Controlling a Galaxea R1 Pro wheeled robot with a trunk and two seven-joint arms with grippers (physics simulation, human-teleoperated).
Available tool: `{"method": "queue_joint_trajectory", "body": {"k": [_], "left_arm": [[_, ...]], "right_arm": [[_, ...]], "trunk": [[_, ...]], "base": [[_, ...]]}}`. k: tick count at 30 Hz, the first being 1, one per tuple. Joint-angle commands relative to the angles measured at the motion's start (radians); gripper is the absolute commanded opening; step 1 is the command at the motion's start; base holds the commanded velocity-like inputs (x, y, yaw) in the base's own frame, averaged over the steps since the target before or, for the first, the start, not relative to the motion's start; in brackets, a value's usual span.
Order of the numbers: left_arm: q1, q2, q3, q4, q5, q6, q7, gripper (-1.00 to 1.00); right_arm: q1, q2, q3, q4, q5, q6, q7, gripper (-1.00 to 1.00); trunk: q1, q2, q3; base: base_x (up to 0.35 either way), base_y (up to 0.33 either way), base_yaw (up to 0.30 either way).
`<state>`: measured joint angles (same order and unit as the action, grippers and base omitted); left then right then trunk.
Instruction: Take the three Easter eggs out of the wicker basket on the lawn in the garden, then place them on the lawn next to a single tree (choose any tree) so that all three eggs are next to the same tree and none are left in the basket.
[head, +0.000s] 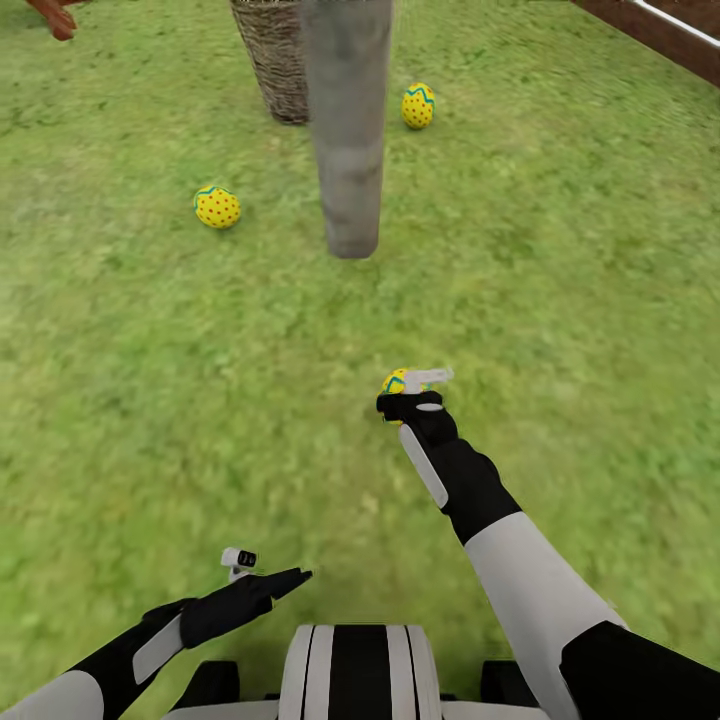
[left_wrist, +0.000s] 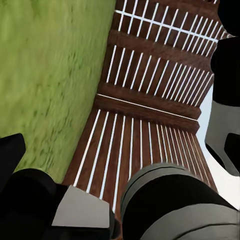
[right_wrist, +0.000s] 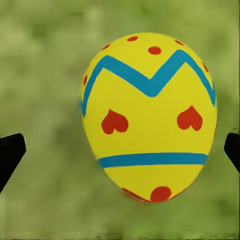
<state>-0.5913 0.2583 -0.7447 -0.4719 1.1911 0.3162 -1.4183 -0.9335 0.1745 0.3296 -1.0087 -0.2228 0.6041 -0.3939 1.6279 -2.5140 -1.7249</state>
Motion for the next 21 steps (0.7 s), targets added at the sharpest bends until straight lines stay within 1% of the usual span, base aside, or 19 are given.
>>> {"method": "queue_joint_trajectory", "body": {"k": [1, 4, 11, 15, 21], "left_arm": [[-0.001, 0.001, -0.007, 0.000, 0.009, 0.011, -0.002, 1.00], [-0.001, 0.001, -0.007, -0.001, 0.008, 0.011, -0.002, 1.00], [-0.001, 0.001, -0.007, -0.001, 0.008, 0.011, -0.004, 1.00], [-0.001, 0.001, -0.007, -0.001, 0.008, 0.009, -0.004, 1.00], [-0.001, 0.001, -0.007, -0.001, 0.008, 0.009, -0.004, 1.00]], "right_arm": [[0.000, 0.000, 0.002, -0.001, -0.010, 0.018, -0.010, 1.00], [-0.001, 0.000, 0.001, -0.007, -0.012, 0.052, -0.010, 1.00], [0.000, 0.000, 0.000, -0.018, -0.013, 0.064, -0.010, 1.00], [0.001, 0.000, -0.002, -0.019, -0.015, 0.065, -0.010, 1.00], [0.003, 0.000, -0.003, -0.020, -0.016, 0.065, -0.010, 1.00]], "trunk": [[0.000, 0.000, 0.001], [0.000, 0.000, 0.006], [0.000, 0.000, 0.013], [0.000, 0.000, 0.013], [0.000, 0.000, 0.013]], "base": [[-0.182, 0.259, 0.000], [-0.185, 0.262, 0.000], [-0.169, 0.256, 0.000], [-0.033, 0.073, 0.000], [-0.004, 0.009, 0.000]]}}
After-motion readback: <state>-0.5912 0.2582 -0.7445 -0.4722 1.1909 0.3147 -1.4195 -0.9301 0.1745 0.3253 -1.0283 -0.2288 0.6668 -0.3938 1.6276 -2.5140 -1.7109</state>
